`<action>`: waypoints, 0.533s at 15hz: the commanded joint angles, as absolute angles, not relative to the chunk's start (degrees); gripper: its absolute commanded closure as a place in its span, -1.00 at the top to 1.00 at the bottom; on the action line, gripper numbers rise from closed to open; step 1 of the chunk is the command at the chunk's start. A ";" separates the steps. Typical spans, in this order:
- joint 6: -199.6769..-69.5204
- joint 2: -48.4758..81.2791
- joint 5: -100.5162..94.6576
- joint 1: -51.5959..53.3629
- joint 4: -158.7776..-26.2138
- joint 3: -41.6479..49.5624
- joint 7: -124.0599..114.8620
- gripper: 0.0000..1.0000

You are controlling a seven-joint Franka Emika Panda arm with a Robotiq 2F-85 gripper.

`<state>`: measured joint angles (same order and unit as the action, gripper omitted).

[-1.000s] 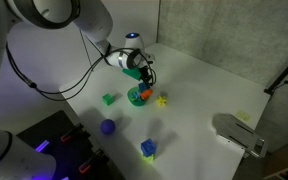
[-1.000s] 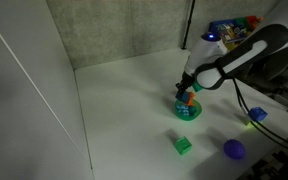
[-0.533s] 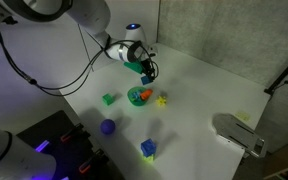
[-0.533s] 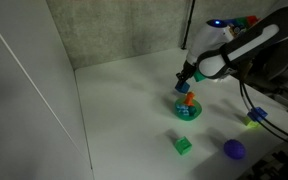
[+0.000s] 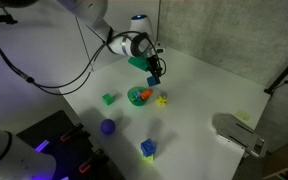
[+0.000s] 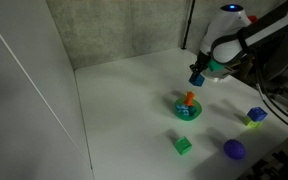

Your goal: Take the cube out of the bowl and put it on the table

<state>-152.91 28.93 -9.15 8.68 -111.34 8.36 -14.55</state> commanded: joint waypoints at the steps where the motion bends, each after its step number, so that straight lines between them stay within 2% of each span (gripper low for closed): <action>1: -149.98 24.26 -11.43 7.11 -116.33 9.63 -12.75 -0.88; 8: -145.67 20.72 -13.99 3.19 -122.19 10.94 -10.53 -0.88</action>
